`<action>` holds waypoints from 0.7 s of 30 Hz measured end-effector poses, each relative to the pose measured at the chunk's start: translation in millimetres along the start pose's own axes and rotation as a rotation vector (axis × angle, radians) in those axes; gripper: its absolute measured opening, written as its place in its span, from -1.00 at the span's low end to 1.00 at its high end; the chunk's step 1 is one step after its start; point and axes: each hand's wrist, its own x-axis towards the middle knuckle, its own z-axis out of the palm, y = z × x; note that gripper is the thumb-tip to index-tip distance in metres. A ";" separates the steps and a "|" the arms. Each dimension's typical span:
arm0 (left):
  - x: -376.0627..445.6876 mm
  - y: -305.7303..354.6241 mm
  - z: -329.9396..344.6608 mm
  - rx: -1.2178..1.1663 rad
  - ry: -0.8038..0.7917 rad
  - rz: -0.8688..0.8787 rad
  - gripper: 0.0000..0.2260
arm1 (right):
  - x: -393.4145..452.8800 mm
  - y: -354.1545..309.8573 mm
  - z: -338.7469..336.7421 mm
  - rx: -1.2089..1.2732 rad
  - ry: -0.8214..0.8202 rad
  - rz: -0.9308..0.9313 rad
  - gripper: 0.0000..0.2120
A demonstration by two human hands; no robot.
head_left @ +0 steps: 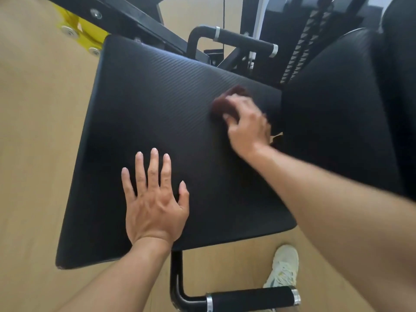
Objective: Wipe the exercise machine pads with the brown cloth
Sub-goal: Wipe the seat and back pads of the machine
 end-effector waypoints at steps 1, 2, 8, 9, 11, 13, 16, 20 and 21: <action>-0.2 0.3 -0.9 -0.002 0.000 -0.002 -0.40 | -26.5 -8.2 3.1 0.014 -0.037 -0.061 -0.58; -0.4 0.8 -1.9 -0.002 -0.002 -0.002 -0.40 | -55.4 -13.5 4.1 0.012 -0.063 -0.092 -0.57; -1.4 1.2 -1.5 -0.018 0.005 -0.005 -0.40 | -235.2 38.1 -19.1 -0.191 -0.062 0.014 -0.45; -1.3 1.6 -0.9 -0.019 0.011 -0.007 -0.40 | -251.7 52.0 -22.2 -0.196 -0.033 0.134 -0.43; -1.6 1.9 -0.3 -0.016 0.017 -0.008 -0.40 | -266.7 66.3 -23.7 -0.155 0.025 0.368 -0.46; -2.2 1.2 -0.1 -0.014 0.023 -0.012 -0.40 | -264.0 65.2 -20.0 -0.070 0.084 0.476 -0.53; -2.8 1.1 0.1 -0.014 0.030 -0.014 -0.39 | -242.2 57.5 -13.8 0.052 0.189 0.531 -0.57; -2.4 1.7 0.8 0.000 0.028 -0.014 -0.39 | -226.8 35.2 -6.5 0.031 0.240 0.569 -0.55; -2.1 1.7 0.6 0.000 0.026 -0.015 -0.39 | -226.2 22.9 -4.7 -0.017 0.204 0.497 -0.54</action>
